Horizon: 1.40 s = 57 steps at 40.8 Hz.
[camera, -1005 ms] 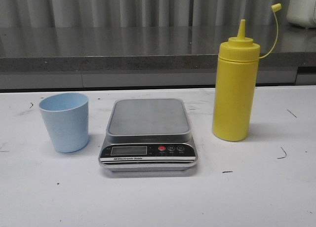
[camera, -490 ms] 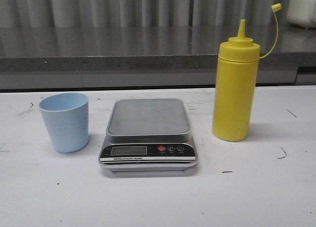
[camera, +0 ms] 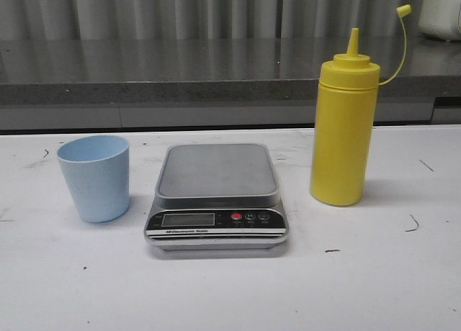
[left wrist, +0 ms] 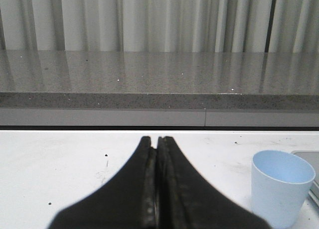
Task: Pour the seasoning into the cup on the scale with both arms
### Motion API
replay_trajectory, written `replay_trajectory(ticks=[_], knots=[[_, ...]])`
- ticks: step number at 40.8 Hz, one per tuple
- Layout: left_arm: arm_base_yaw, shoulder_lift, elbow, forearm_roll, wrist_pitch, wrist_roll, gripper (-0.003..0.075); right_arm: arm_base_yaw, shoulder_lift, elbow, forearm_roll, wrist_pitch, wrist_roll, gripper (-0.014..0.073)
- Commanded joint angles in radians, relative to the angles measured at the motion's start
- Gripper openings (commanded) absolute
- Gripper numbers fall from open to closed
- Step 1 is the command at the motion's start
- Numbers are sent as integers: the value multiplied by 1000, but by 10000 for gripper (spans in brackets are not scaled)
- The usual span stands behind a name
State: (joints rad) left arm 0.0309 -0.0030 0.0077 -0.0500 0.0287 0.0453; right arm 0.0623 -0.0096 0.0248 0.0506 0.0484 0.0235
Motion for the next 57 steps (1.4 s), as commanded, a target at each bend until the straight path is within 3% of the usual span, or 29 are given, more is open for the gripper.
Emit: replay_trajectory(ticks=[1,11,21,48,51,54,57], knots=[[0,-23,-49,-76,-74,-5,-20,0,-19,-74,7,-19,1,-118],[0,29,-370,-69,148,-5,-20,0,47,-333,-10,197,-13,-118],[0,246,-645,-27,430,-5,-20,0,265,-582,-62,376,-16,-118],[0,492,-663,-40,522,-5,-20,0,665,-611,-51,488,-16,-110],[0,501,-663,-40,533,-5,-19,0,667,-611,-51,488,-16,-64],[0,511,-663,-40,539,-5,-10,0,667,-611,-51,485,-16,51],[0,519,-663,-40,541,-5,64,0,667,-611,-51,486,-16,188]])
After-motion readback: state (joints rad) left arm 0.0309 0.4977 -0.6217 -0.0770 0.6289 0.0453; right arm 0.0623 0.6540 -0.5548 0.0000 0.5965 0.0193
